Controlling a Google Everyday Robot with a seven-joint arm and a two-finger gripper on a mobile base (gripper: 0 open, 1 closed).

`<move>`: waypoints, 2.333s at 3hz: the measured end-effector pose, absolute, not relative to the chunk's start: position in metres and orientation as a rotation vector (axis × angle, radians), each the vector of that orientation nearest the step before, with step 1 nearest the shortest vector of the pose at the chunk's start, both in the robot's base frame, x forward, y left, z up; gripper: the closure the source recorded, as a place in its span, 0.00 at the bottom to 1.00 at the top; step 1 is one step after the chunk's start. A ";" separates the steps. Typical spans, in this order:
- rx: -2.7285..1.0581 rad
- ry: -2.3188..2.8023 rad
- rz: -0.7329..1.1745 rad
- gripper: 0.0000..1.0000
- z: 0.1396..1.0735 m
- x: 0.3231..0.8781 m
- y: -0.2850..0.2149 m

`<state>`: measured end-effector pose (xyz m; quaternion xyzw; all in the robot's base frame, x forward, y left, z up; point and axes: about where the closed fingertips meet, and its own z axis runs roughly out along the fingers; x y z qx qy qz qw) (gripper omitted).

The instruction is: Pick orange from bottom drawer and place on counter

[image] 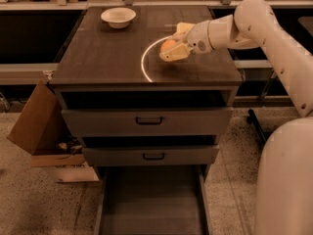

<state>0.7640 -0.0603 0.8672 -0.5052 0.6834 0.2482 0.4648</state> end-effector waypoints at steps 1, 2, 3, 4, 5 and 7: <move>-1.230 1.699 0.611 0.73 0.859 0.770 -0.056; -1.224 1.706 0.616 0.50 0.855 0.772 -0.054; -1.211 1.709 0.624 0.27 0.852 0.773 -0.055; -1.187 1.698 0.626 0.00 0.858 0.771 -0.062; -1.165 1.676 0.621 0.00 0.870 0.768 -0.074; -1.104 1.662 0.512 0.00 0.912 0.741 -0.126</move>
Offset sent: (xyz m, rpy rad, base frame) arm 0.0109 0.0013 -0.0125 0.0007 0.0250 -0.0307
